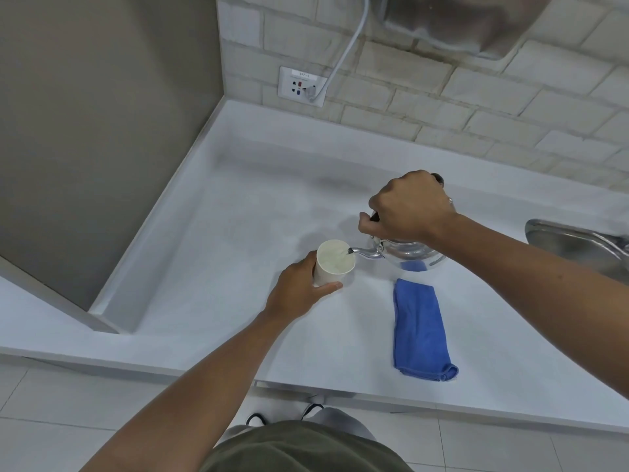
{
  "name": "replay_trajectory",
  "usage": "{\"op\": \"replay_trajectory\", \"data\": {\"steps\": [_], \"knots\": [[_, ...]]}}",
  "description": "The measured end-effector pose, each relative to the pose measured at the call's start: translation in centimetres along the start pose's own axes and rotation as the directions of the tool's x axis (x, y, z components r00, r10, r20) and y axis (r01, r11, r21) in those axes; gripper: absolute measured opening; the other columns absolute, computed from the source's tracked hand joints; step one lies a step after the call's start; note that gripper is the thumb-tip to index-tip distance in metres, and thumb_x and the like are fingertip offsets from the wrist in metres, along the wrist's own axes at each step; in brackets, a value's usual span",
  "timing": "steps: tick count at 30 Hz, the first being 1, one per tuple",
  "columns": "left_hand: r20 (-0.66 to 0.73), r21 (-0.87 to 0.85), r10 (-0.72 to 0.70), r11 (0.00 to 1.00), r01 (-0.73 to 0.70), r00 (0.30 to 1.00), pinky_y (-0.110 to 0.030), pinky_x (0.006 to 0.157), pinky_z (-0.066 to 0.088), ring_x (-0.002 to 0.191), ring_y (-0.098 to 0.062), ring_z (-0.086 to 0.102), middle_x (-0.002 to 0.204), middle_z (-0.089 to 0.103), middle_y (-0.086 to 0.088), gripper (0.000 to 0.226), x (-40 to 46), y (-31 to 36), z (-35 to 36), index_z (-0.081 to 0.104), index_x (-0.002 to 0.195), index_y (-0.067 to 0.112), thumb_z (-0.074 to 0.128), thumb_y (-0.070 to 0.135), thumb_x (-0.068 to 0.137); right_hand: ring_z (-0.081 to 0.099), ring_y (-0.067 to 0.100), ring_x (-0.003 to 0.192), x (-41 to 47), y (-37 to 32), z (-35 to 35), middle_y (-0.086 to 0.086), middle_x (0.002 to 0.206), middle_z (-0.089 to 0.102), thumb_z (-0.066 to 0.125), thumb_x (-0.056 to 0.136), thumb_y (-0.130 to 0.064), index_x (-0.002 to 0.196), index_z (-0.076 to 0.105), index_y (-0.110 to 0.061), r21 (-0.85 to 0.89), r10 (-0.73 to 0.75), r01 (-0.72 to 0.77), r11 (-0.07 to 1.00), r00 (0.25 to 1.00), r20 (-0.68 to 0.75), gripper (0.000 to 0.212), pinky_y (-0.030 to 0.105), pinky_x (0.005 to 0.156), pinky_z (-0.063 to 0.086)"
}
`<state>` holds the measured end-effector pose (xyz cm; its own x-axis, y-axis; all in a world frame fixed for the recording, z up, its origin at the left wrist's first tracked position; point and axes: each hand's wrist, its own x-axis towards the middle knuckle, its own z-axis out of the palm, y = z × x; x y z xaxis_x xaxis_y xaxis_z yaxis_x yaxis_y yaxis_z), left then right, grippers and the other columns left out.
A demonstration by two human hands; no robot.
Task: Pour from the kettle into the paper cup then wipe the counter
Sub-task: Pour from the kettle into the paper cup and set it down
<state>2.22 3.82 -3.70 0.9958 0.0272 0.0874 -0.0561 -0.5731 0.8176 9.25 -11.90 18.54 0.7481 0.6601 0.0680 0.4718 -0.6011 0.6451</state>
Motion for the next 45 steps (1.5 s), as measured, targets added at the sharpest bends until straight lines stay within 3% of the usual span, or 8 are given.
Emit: {"op": "replay_trajectory", "data": {"steps": [17,45], "knots": [[0.004,-0.016,0.005,1.000,-0.005,1.000,-0.026,0.075,0.048,0.090,-0.010,0.060,0.108,0.068,0.013,0.069,0.05,-0.17,0.04,0.050,0.130,0.031,0.078,0.061,0.075,0.016,0.015,0.037,0.11,0.02,0.54,-0.001,0.040,0.041,0.042,0.079,-0.044,0.046,0.043,-0.010,0.029,0.043,-0.043,0.999,0.999,0.000,0.047,0.017,0.050,0.013],[-0.003,-0.010,0.010,1.000,-0.010,1.000,-0.025,0.074,0.048,0.087,-0.007,0.059,0.099,0.062,0.019,0.068,0.03,-0.04,-0.04,0.051,0.129,0.030,0.078,0.062,0.075,0.013,0.015,0.037,0.11,0.08,0.88,-0.001,0.038,0.036,0.042,0.077,-0.043,0.044,0.037,-0.011,0.034,0.041,-0.040,0.999,0.998,-0.037,0.047,0.015,0.052,0.015]]}}
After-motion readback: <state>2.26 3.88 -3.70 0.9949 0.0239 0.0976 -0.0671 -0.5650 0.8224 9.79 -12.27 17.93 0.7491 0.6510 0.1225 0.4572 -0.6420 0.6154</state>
